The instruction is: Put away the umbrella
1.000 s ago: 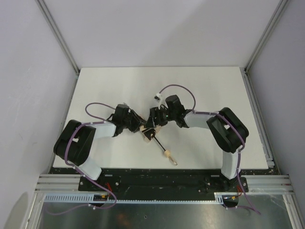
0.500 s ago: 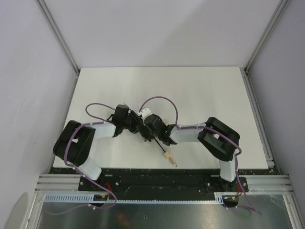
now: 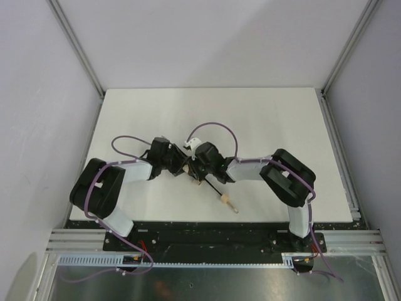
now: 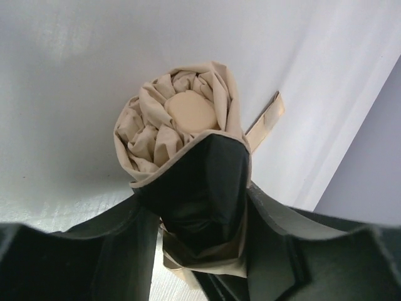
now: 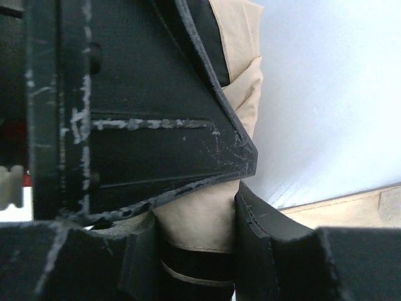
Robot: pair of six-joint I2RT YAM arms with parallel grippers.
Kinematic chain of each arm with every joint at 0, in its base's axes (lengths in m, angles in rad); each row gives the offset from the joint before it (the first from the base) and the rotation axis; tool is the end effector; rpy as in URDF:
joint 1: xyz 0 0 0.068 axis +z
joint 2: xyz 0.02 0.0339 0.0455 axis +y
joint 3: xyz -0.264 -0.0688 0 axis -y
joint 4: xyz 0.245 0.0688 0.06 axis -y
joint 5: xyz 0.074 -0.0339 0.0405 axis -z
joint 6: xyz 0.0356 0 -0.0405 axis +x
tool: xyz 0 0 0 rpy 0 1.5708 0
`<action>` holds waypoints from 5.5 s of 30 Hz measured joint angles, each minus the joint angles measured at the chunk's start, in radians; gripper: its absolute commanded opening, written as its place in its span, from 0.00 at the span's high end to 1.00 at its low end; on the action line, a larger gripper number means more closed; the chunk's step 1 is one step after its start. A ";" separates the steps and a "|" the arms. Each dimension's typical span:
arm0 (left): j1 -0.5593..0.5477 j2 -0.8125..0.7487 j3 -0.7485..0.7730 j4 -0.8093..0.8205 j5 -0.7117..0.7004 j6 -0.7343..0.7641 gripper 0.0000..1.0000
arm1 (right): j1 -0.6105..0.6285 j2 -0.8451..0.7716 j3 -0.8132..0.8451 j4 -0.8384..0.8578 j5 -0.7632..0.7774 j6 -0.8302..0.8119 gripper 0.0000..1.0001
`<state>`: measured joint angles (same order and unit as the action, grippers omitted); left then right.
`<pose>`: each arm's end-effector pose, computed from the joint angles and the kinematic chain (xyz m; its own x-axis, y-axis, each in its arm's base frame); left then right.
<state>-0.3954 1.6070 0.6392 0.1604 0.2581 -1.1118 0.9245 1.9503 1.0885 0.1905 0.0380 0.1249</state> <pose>0.2668 -0.1212 0.1312 -0.7753 -0.6157 -0.1410 -0.3606 0.6147 -0.7015 0.2472 0.3254 0.1437 -0.4688 -0.4148 -0.7799 -0.7271 0.6825 0.0741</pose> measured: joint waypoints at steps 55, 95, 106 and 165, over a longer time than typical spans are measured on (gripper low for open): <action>0.002 0.037 -0.060 0.155 0.196 -0.080 0.44 | -0.265 0.128 -0.216 0.679 -0.848 0.643 1.00; 0.069 -0.219 -0.042 0.177 0.264 -0.105 1.00 | -0.492 -0.567 -0.151 -0.095 -0.573 0.585 0.01; 0.082 -0.268 0.174 0.412 0.350 -0.283 1.00 | -0.618 -0.591 -0.289 -0.036 -0.639 0.998 0.07; 0.108 -0.185 0.423 0.594 0.362 -0.459 1.00 | -0.298 -0.515 -0.487 0.643 -0.535 1.813 0.34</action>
<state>-0.2874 1.4220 1.0626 0.7544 0.6197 -1.5711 0.6262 1.4353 0.6014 0.8333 -0.4973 1.9377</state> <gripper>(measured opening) 0.548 0.671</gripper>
